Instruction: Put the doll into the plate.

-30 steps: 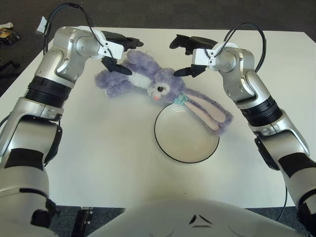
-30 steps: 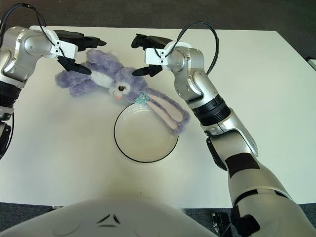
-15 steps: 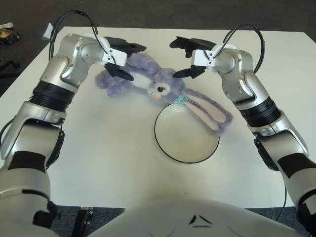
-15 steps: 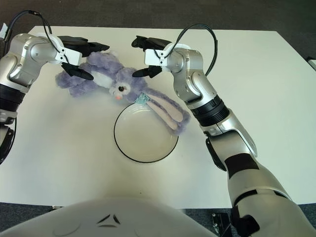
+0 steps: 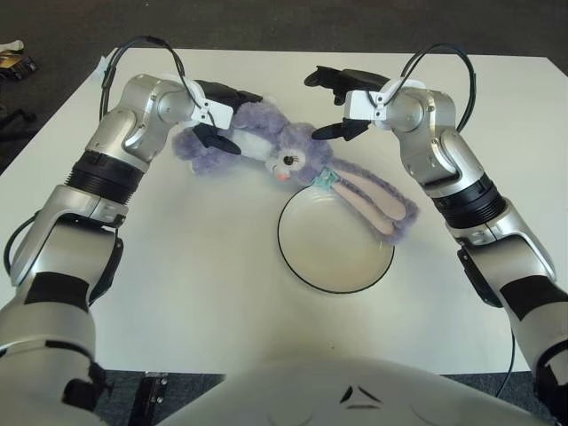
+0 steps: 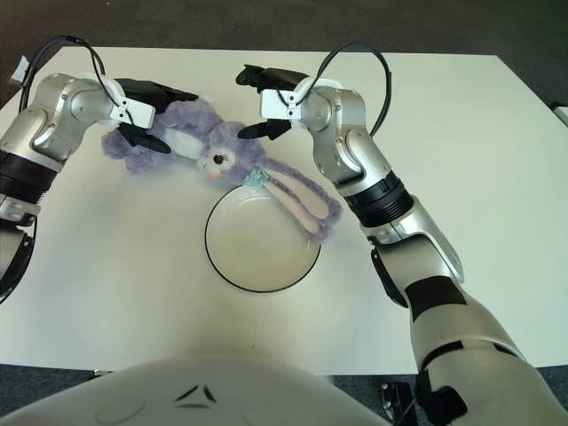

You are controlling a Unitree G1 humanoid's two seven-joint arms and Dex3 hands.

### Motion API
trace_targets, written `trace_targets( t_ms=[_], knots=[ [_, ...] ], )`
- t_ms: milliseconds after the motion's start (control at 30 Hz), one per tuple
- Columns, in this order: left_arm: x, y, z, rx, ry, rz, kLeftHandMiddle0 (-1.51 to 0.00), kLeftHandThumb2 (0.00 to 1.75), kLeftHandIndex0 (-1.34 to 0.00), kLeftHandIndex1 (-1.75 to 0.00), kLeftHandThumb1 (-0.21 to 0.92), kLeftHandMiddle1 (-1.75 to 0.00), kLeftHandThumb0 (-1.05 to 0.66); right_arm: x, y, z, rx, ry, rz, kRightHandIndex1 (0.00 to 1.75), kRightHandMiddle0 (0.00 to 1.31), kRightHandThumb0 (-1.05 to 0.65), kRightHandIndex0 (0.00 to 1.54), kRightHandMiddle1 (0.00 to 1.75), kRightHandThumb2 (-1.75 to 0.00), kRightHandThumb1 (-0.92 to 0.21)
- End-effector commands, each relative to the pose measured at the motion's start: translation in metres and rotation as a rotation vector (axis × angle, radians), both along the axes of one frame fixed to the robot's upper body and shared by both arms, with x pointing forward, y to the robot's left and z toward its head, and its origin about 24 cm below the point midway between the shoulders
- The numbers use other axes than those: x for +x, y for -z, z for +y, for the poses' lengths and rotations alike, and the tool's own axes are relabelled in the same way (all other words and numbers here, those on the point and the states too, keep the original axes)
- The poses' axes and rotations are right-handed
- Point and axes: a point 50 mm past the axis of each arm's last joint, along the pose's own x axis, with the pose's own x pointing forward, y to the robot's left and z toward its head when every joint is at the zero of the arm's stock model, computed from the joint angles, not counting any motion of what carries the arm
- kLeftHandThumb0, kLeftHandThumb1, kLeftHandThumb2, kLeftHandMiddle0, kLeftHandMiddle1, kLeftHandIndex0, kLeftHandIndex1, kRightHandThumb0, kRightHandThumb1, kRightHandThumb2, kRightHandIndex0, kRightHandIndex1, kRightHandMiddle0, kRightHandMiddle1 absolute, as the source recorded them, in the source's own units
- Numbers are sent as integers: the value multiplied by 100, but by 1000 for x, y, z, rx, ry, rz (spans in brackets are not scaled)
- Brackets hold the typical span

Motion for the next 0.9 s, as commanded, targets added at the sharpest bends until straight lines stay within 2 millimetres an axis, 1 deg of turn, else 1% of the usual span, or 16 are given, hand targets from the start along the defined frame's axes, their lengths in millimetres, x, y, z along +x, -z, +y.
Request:
trace_targets(
  t_ms=[0,133,333,400,500,567,667,867],
  knots=[
    [1,6,1,41,3,-13,0,57,0,0,76,0,-100,-2,5,-1,9,-1,23,117,0,-104,0,45,-46,-86],
    [1,9,1,43,9,-12,0,55,0,0,80,0,-100,-4,13,4,25,-11,47,115,0,-102,0,46,-45,-86],
    [2,11,3,-2,-21,-5,0,53,0,0,80,0,-98,-8,18,9,83,-35,86,109,0,-97,0,45,-46,-83],
    [2,12,3,-1,-30,1,0,53,0,0,81,0,-98,-9,20,12,98,-44,113,106,0,-95,0,43,-47,-81],
    [3,14,4,12,-47,1,-1,52,0,0,81,0,-96,-10,24,15,114,-66,196,97,0,-93,0,32,-51,-79],
    [3,14,4,17,-52,-5,-3,52,0,0,79,-2,-99,-10,25,16,118,-73,223,98,0,-91,0,26,-54,-77],
    [2,13,-1,29,-51,-20,-4,51,0,0,78,-3,-103,-11,27,17,114,-80,261,100,0,-89,0,21,-56,-76],
    [2,13,-2,44,-60,-19,0,50,0,0,79,0,-102,-14,31,21,103,-99,342,106,0,-85,0,14,-63,-72]
  ],
)
